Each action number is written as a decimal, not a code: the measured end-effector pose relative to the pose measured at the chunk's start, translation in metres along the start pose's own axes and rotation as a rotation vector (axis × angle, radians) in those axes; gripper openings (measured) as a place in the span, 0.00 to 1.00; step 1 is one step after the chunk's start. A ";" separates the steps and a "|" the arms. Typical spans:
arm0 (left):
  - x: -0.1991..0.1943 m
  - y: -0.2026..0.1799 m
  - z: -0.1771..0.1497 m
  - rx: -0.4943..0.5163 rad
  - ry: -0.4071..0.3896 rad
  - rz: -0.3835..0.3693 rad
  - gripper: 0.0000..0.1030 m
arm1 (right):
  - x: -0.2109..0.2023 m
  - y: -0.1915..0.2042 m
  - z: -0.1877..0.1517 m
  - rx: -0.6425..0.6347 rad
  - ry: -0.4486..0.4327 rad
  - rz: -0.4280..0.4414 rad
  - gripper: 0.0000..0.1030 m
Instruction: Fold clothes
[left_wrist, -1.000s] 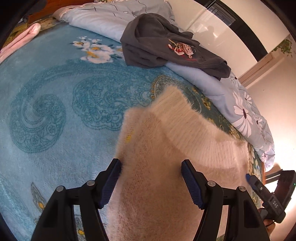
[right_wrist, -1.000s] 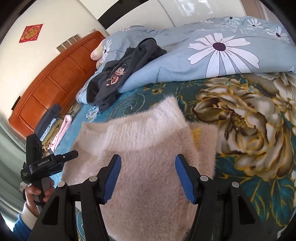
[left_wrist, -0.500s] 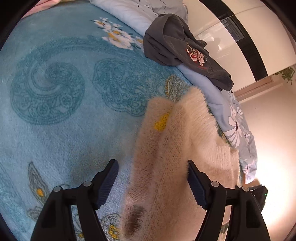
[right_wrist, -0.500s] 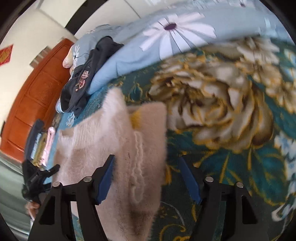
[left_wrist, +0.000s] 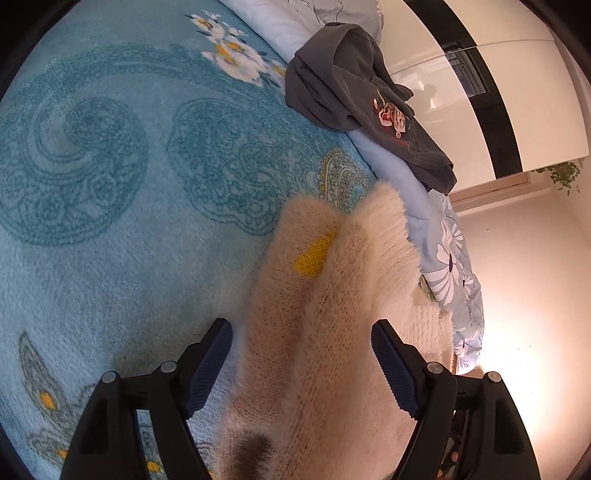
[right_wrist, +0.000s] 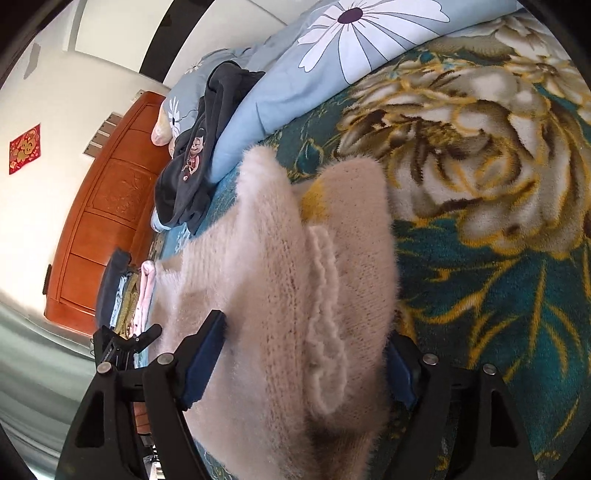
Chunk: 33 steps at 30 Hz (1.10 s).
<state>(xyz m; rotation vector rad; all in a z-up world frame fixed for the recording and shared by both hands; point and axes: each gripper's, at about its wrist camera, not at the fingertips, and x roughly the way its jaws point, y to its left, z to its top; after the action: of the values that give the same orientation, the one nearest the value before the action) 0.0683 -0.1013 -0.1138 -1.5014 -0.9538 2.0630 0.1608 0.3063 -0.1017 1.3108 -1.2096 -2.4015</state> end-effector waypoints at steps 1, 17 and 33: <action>0.001 -0.003 0.001 0.006 0.002 0.006 0.85 | 0.001 -0.001 0.002 0.009 -0.004 0.008 0.78; 0.002 -0.008 -0.014 0.031 0.048 -0.094 0.86 | -0.005 0.001 -0.020 -0.019 0.038 0.143 0.78; -0.008 -0.013 -0.027 0.064 -0.019 0.026 0.58 | 0.010 0.002 -0.002 0.064 0.050 0.080 0.61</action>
<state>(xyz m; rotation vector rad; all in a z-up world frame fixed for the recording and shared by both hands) 0.0954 -0.0909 -0.1039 -1.4713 -0.8716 2.1090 0.1563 0.2990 -0.1070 1.3064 -1.3088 -2.2792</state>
